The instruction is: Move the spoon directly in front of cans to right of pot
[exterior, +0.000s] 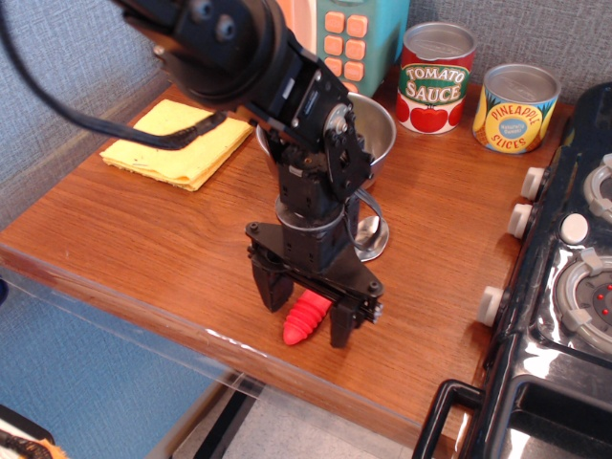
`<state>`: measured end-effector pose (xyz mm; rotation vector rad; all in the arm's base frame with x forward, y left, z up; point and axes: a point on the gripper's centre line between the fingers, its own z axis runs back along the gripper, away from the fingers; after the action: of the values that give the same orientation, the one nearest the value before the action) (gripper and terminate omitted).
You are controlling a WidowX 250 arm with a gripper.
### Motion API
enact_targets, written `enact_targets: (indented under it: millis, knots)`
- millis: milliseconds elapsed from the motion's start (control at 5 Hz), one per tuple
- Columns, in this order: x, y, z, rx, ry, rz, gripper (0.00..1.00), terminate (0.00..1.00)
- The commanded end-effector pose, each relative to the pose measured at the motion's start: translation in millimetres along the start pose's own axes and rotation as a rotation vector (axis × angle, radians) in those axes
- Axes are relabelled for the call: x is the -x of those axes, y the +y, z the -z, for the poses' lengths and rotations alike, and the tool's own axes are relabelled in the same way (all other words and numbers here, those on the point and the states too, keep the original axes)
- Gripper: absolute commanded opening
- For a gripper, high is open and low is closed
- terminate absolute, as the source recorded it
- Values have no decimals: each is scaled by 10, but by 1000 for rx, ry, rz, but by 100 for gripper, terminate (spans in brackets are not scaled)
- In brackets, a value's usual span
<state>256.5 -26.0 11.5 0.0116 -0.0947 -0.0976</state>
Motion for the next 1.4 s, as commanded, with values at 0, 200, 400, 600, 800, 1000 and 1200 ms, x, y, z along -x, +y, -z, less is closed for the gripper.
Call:
enact_targets:
  millis: [0, 200, 400, 600, 800, 1000, 1200]
  knots:
    - [-113, 67, 82, -22, 7, -18, 100, 0]
    - [-121, 44, 106, -15, 11, -14, 0, 0]
    - [-133, 37, 112, -18, 18, -14, 0, 0]
    - [-138, 33, 92, -26, 25, -14, 0, 0]
    - [-160, -30, -76, 2, 30, -2, 0, 0]
    - [-340, -217, -357, 61, -19, 35, 0, 0]
    - [-619, -371, -443, 85, -47, 49, 0, 0]
